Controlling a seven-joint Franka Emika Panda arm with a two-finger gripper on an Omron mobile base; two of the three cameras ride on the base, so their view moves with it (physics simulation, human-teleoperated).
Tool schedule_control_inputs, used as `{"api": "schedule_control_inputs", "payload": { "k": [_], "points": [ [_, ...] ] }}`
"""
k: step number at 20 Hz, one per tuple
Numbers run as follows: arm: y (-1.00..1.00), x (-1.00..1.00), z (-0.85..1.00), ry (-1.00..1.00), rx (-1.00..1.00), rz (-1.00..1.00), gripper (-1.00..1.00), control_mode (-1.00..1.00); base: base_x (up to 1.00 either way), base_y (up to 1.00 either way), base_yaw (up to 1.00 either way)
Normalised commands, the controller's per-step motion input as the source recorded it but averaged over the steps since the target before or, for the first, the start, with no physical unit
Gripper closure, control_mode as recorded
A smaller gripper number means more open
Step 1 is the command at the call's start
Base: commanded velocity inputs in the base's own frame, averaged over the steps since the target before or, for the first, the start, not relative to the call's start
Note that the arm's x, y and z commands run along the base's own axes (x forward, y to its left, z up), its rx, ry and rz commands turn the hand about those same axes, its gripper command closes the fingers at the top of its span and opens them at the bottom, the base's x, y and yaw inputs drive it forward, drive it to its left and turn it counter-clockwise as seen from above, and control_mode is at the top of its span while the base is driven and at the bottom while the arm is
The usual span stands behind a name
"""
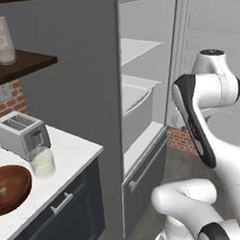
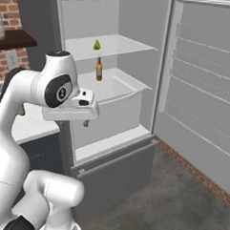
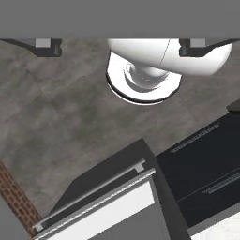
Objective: Grab a lemon wedge from the fridge and one ice cube from the ice bowl, and put them in the glass of lemonade.
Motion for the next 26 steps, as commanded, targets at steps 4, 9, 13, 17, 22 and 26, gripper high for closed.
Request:
{"api": "schedule_control_inputs", "payload": {
  "k": [4,9,13,17,22,26],
  "points": [
    [0.02,-0.25,0.0,0.0,0.32,0.18,-1.0,-1.0,0.0,0.0,0.0],
    [0.0,-0.95,0.17,-0.02,0.05,0.11,-1.0,-1.0,0.0,0.0,0.0],
    [0.0,-0.85,0.23,-0.06,0.0,0.08,-1.0,-1.0,0.0,0.0,0.0],
    [0.07,-0.16,0.07,0.0,-0.05,0.0,-1.0,-1.0,0.0,0.0,0.0],
    [0.0,0.01,-0.04,0.0,0.0,0.0,-1.0,-1.0,0.0,0.0,0.0],
    [-0.02,0.15,-0.1,0.0,0.0,0.02,-1.0,-1.0,0.0,0.0,0.0]
  ]
}}
